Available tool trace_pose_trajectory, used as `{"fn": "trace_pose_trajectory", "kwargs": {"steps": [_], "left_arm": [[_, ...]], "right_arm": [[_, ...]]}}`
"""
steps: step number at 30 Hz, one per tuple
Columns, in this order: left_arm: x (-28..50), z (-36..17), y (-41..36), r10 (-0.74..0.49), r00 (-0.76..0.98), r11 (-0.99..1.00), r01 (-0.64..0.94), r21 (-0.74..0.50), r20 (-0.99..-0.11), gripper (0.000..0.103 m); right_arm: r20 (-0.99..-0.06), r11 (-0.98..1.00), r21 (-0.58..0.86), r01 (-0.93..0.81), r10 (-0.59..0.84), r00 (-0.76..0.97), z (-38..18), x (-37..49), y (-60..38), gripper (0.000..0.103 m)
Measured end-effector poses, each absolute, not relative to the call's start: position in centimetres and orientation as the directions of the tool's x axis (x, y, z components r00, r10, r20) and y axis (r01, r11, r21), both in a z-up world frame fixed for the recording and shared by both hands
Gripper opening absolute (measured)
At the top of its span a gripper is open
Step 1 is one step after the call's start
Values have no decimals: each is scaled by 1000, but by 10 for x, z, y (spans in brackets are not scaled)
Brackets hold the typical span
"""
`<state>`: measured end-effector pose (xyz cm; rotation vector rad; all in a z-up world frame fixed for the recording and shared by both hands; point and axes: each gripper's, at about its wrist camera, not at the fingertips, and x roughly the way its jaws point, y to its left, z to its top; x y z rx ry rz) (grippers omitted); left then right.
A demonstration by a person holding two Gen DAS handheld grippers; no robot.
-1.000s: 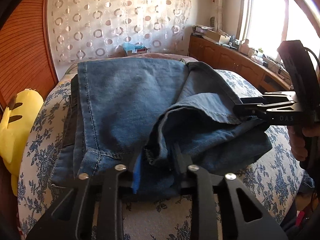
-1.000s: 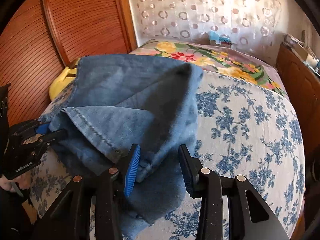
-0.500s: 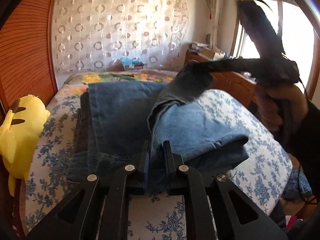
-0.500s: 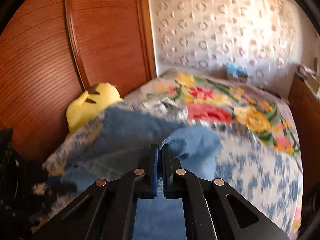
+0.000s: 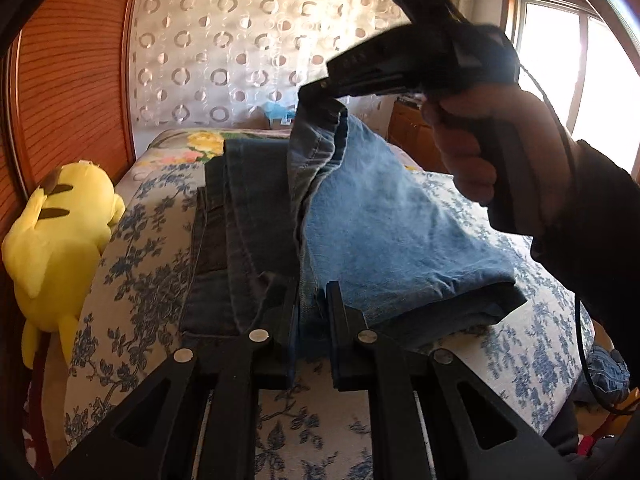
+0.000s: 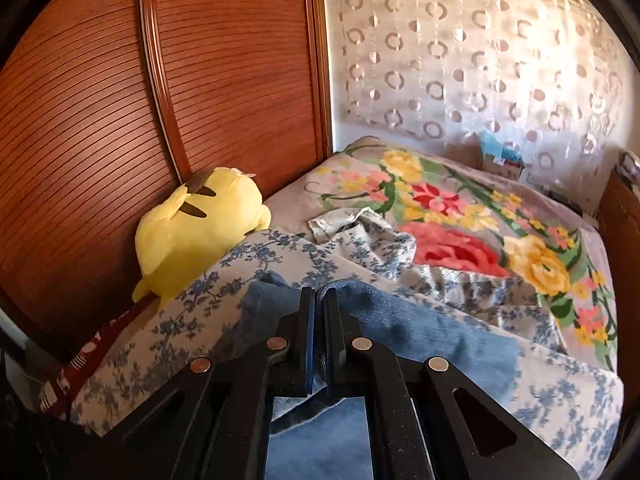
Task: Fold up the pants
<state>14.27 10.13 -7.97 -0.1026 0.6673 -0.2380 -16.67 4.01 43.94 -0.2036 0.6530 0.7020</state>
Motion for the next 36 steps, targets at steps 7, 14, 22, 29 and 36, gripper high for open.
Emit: {"fn": "trace_pose_trajectory", "kwargs": {"steps": [7,14,22,29,36], "left_arm": [[144,-94,104,-261,741,965,179,-192,-619,18],[143,-86,103,-210,750,978,162,-133,-628,31],[141,-76,112,-173,781,984,120,-128,-600,81],[140,-72,100,-158,788,987,125,-96,-594,81],[142,-69,75,-175,786,984,159,-78,-593,81]], "right_arm": [[-596,740,49,-671,560,575,445,-169,36,41],[-581,766,-32,-643,509,635,440,-191,4,41],[-582,830,-11,-558,448,679,414,-230,-56,41],[-608,861,29,-509,419,675,387,-276,-100,41],[-643,872,-12,-489,368,672,378,-300,-112,41]]}}
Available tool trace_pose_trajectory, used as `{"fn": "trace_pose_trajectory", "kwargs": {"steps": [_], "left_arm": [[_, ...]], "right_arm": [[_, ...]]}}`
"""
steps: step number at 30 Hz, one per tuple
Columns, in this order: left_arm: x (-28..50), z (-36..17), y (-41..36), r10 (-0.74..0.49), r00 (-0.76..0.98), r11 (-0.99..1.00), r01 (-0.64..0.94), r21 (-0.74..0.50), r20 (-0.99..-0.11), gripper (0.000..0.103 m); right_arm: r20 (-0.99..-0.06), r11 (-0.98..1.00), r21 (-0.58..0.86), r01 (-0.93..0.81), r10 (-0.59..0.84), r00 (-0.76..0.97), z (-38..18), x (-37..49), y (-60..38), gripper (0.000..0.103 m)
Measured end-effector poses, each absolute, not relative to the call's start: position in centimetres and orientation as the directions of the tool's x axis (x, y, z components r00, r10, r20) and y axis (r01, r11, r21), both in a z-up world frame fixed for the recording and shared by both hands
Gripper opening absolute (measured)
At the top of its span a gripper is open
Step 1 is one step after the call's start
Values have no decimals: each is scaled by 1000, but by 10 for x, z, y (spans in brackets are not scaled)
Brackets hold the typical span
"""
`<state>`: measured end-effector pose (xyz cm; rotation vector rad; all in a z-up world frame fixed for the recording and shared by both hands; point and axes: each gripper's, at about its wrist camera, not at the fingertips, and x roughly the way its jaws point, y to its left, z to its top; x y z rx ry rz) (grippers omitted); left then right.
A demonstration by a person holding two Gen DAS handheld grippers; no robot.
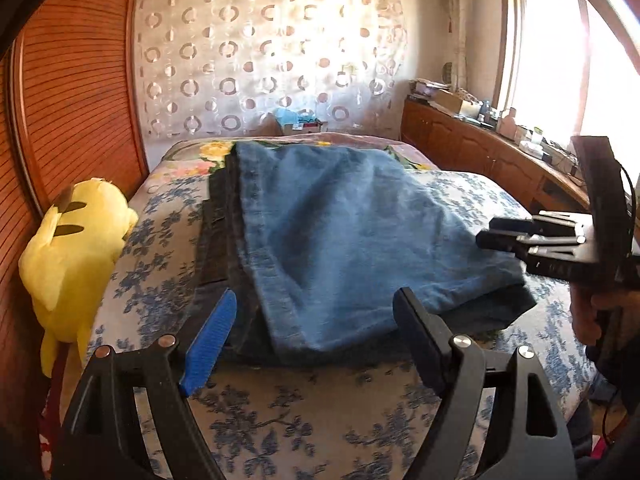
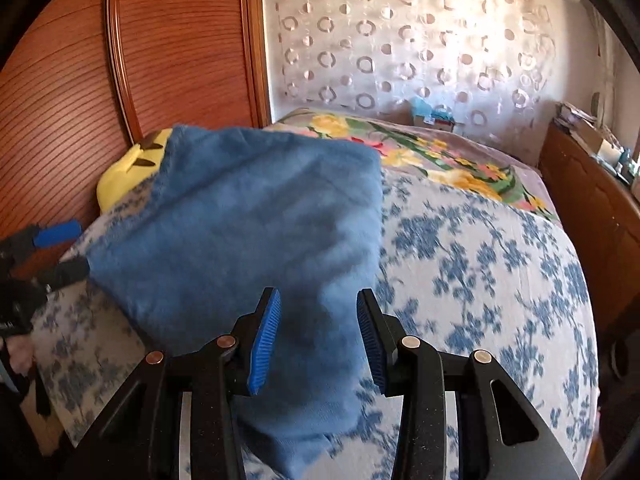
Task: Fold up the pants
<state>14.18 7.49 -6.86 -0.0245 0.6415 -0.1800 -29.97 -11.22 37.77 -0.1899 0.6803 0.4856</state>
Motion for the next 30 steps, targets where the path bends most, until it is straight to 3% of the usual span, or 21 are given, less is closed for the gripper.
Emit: {"fn": "trace_pose_trajectory", "kwargs": {"steps": [13,30], "left_arm": [[152,-72,35,-195,765,976,213,-45,-614,81],[170,-103,30,-113,708,982,185,29,-697,81]], "right_arm": [[-670,882,8,-471,354,652,370,-324,-126,41],[-691,885,37,-465,359,627,360,-319,-129,43]]}}
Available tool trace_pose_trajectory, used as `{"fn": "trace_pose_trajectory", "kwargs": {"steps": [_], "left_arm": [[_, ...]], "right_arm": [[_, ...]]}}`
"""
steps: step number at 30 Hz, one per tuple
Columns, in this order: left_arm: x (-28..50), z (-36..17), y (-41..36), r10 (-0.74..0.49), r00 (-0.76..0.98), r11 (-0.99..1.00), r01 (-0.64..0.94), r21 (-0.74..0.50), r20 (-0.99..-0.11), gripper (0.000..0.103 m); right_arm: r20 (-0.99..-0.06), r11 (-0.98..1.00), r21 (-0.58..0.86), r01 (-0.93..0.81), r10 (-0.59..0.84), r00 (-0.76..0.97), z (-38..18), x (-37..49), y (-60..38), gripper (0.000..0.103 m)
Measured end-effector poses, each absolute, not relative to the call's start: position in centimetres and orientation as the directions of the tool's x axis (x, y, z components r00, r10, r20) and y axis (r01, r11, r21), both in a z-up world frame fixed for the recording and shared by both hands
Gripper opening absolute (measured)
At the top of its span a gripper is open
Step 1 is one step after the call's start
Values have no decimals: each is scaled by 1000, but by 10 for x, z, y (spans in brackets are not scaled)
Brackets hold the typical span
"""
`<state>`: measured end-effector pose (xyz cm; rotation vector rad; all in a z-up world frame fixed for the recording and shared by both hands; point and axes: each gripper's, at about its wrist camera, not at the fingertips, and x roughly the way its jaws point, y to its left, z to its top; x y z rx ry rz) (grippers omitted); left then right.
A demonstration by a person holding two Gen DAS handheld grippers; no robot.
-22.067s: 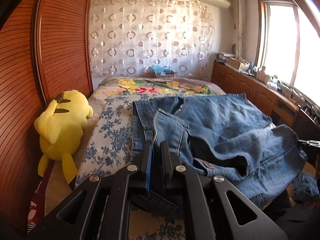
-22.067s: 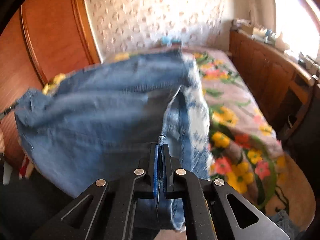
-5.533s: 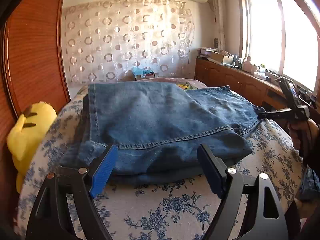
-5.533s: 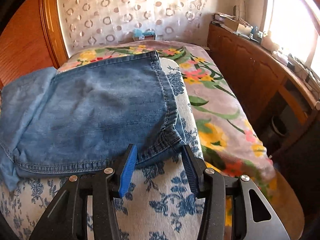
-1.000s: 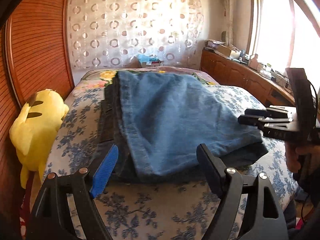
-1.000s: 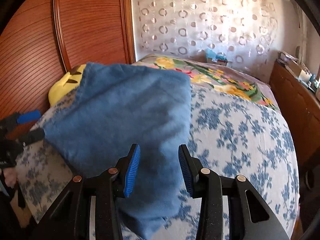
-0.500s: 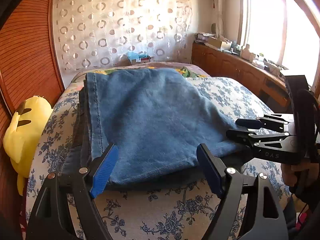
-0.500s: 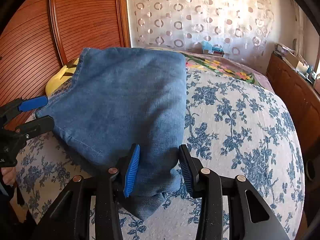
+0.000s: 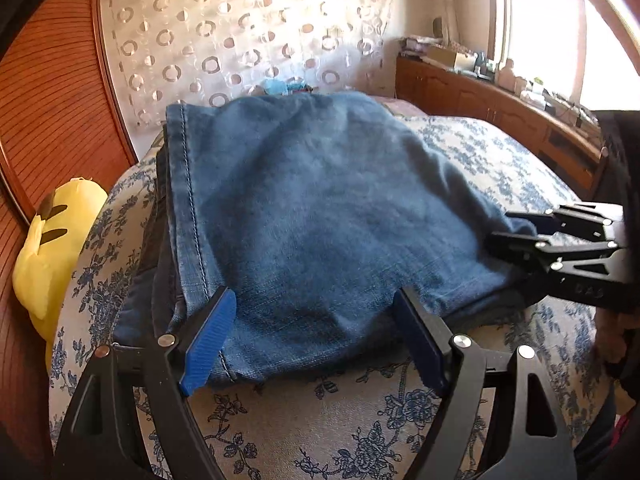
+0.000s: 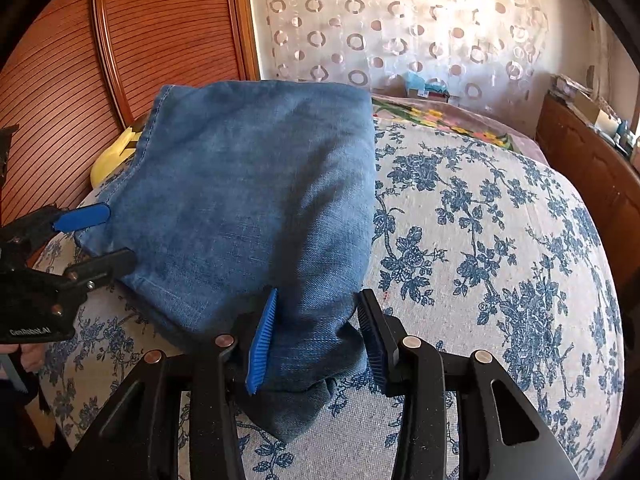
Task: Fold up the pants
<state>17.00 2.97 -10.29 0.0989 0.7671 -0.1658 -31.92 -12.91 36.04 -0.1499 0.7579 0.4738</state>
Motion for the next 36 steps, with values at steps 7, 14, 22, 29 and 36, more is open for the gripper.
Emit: {"fn": "trace_pose_trajectory", "kwargs": {"steps": [7,14,22,29,36], "left_arm": [[173,-106,30,-121,691,981,191,19,-713,82],[178,-109,30,-132,673,979,203,11,-727,82],[175,-107,30,-129,683,980,200,14,-719,82],[154,-80,49,-160,745,984,174,-43,-648,82],[134,-50,94,-103,795,994,98,-40,-598,82]], "right_arm": [[-693,887,47,-460,360,624,359,-313,-129,43],[-690,866,56,-496,393,608,363,-314,-121,18],[-615,838,93,-537,473,632,397,-317,-119,12],[-554,812,138,-567,538,635,420,-316,-113,11],[-518,776,151,-613,590,620,434,-306,-85,11]]}}
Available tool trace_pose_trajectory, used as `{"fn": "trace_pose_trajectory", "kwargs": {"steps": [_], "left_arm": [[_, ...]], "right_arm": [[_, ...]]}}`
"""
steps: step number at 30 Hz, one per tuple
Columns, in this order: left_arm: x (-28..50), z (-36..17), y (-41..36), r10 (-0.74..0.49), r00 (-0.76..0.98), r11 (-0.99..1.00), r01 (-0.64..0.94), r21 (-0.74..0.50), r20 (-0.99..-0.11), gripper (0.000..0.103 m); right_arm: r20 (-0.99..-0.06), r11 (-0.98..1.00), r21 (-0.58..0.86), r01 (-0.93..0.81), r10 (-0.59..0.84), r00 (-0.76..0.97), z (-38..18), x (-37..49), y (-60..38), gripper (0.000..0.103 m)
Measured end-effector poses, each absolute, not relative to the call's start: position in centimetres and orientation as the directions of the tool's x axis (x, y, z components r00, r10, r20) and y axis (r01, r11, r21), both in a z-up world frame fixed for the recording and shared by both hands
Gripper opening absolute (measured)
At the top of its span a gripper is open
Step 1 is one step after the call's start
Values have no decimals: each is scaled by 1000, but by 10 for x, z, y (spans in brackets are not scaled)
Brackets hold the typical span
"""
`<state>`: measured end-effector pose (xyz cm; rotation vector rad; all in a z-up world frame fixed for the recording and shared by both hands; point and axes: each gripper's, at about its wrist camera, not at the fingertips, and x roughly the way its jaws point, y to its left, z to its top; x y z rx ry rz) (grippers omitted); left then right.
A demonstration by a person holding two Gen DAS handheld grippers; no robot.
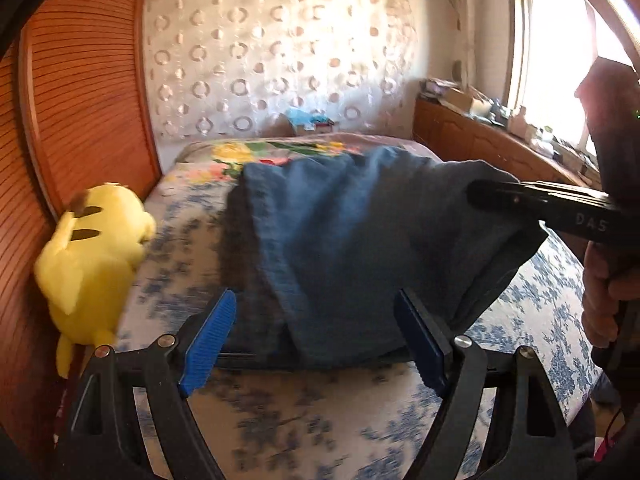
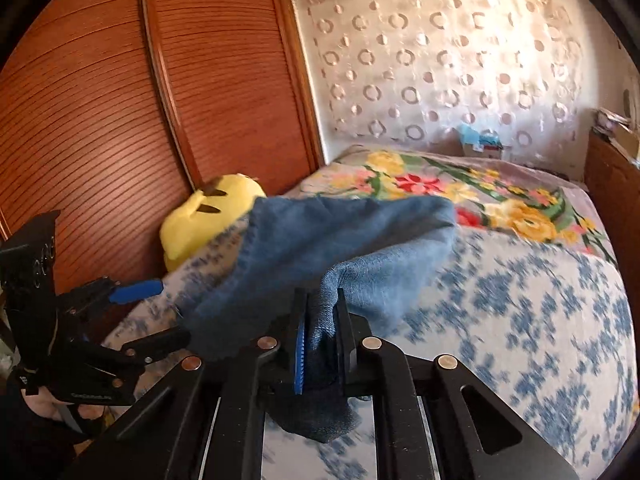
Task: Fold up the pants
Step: 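Grasp the folded jeans with the right tool and lift them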
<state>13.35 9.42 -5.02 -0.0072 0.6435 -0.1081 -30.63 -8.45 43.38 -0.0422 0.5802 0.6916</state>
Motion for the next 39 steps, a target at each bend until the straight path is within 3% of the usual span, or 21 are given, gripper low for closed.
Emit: {"fn": "trace_pose_trajectory", "kwargs": {"steps": [11,24,31,34,39], "left_arm": [[111,-44,170,2,814,996,-56,-75,-581,82],[108,-48,205,50,812,986,-134,-101,-582,82],[112,-50,198,42,810,988,-120,-96,-585,82],[113,-47,192,37,811,990,-110,-90,-583,82],[115,-43,182,26,815,992,-90,-83,-579,82]], "right_arm": [[-510,666,140,-733,683,523,433,-298,11,11],[-639,572,152,-806,679,361,362,-295,67,10],[-642,588,154,-794,670,372,377,-287,61,25],[-630,588,144,-796,675,384,392,-303,54,39],[-586,601,80,-795,674,450,410,-322,33,43]]}}
